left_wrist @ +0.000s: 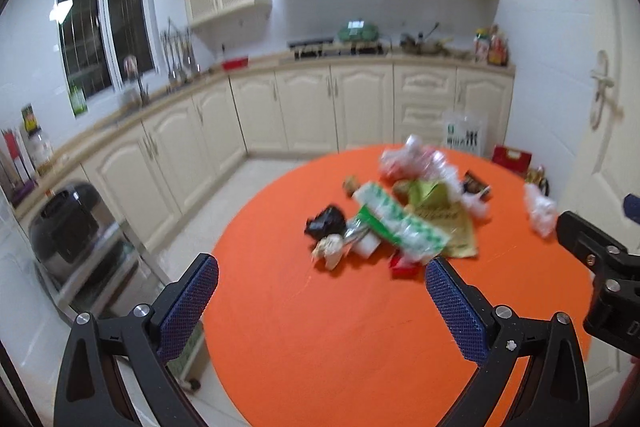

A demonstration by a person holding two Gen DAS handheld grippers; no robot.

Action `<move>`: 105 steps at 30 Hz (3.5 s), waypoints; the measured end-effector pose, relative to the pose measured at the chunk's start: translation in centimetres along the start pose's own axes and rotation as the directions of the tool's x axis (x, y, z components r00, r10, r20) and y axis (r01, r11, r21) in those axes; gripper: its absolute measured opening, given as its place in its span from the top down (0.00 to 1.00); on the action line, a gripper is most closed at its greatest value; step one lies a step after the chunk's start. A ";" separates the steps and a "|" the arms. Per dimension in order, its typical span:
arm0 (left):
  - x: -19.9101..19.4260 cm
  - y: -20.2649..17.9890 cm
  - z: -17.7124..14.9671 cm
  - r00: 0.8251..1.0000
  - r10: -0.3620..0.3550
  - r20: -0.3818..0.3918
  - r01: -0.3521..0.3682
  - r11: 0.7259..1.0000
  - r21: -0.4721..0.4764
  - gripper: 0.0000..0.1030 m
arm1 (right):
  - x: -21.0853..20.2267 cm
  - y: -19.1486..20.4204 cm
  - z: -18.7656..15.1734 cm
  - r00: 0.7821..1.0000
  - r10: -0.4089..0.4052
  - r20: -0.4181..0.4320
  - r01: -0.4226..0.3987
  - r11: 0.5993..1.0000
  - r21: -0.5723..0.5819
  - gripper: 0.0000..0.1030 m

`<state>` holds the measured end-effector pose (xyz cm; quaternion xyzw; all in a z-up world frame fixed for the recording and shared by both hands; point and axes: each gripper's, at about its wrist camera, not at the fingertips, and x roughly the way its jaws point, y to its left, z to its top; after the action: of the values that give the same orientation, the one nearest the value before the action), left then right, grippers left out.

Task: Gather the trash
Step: 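Grasp the crumpled white paper with the left gripper while the right grasps the green-checked wrapper, then lift the wrapper with the right gripper and regrasp the white-red snack bag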

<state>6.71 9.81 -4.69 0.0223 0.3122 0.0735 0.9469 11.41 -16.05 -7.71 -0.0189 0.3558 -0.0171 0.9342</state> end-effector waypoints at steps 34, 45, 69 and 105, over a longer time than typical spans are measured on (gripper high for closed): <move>20.7 9.5 6.6 0.960 -0.122 -0.254 0.081 0.983 -0.165 0.02 | 18.2 6.4 0.3 0.946 0.149 -0.288 -0.183 0.979 -0.095 0.37; 23.1 9.0 6.0 0.961 -0.121 -0.251 0.093 0.988 -0.121 0.74 | 17.4 3.2 0.4 0.936 0.200 -0.288 -0.215 0.976 -0.020 0.39; 18.3 8.9 5.5 0.962 -0.177 -0.210 0.147 0.978 -0.149 0.79 | 17.1 3.4 0.7 0.920 0.286 -0.270 -0.284 0.958 0.044 0.82; 2.7 3.8 4.0 0.988 -0.155 -0.027 0.154 0.987 -0.033 0.78 | 2.3 0.6 -1.2 0.969 0.238 -0.060 -0.237 0.971 0.029 0.87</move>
<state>10.78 14.03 -2.71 -0.0179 0.3257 0.0050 0.9453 12.36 -15.60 -10.20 0.0344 0.3848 0.0904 0.9179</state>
